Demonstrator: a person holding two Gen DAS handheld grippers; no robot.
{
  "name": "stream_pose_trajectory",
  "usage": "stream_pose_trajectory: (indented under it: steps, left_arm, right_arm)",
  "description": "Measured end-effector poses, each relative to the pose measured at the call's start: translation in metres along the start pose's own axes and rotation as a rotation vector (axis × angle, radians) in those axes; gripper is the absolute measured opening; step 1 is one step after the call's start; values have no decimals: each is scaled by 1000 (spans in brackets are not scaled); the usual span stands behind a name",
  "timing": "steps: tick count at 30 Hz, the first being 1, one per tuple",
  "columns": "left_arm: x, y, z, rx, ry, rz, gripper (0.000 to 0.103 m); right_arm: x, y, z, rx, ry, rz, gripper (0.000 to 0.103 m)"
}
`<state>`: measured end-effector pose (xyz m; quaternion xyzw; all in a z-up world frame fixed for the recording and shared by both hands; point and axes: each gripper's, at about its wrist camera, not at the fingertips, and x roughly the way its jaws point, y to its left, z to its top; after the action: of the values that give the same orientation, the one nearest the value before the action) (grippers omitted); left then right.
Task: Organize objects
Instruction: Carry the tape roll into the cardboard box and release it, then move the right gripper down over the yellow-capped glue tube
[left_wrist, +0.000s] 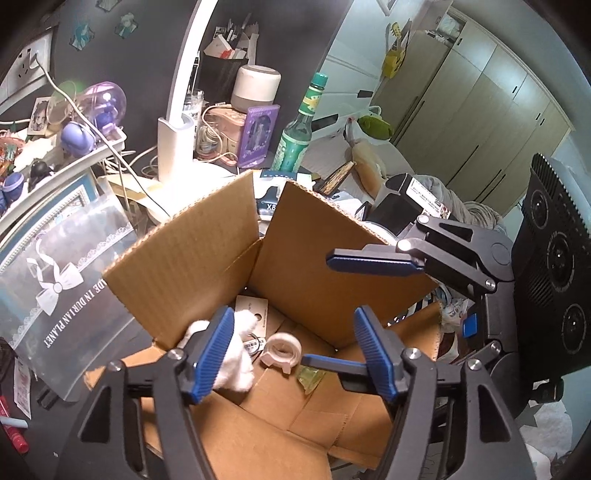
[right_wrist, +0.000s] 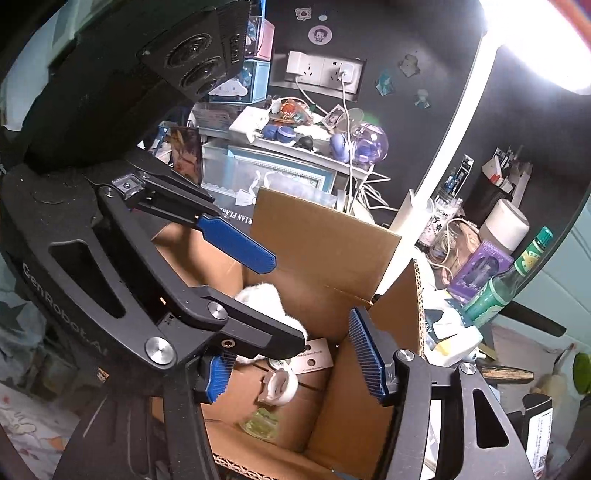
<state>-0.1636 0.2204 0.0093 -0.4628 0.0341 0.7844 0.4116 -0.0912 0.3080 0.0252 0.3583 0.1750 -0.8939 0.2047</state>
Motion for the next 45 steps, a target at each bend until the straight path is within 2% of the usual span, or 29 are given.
stream_pose_trajectory:
  steps: [4,8,9,12,17,20,22,23,24,25,27,29,32,34,40,43,45]
  left_arm:
    - [-15,-4,-3,13,-34,-2,68]
    - [-59,0,-17,30,-132,48,77]
    - [-75,3,-23,26,-168,65,81]
    - [-107,13,-41,9,-232,120,82]
    - [-152,36,-91,-57,-345,231,85]
    - [-169,52,-129,-114,-418,331,85]
    - [-174,64,-154,-162,-451,361,86]
    - [-174,67,-163,-181,-459,364,88]
    - [-173,73,-174,-210,-469,367,97]
    - [-171,79,-187,-240,-482,373,101]
    - [-167,85,-209,-270,-513,383,102]
    - [-161,89,-227,-295,-530,367,102]
    - [-146,95,-248,-318,-530,355,102]
    - [-136,97,-255,-321,-515,348,102]
    - [-112,94,-264,-296,-481,303,103]
    - [-106,91,-262,-274,-472,291,103]
    - [-104,89,-259,-265,-470,273,103]
  right_arm:
    - [-6,4,1,-3,-28,-6,54]
    - [-25,20,3,-23,-134,29,54]
    - [-31,28,4,-36,-176,56,54]
    - [-41,52,9,-68,-247,120,54]
    - [-49,100,17,-119,-331,260,54]
    - [-45,134,17,-163,-346,333,54]
    - [-37,151,15,-173,-333,378,54]
    - [-31,159,13,-175,-322,404,54]
    - [-27,165,11,-171,-313,423,54]
    - [-19,173,7,-164,-294,451,54]
    - [-3,185,-2,-139,-256,474,51]
    - [14,192,-12,-106,-213,466,47]
    - [43,193,-30,-31,-135,433,46]
    - [61,189,-44,26,-90,375,45]
    - [81,174,-65,127,-68,170,41]
    - [90,170,-65,137,-51,116,41]
    - [97,169,-65,141,-32,109,33]
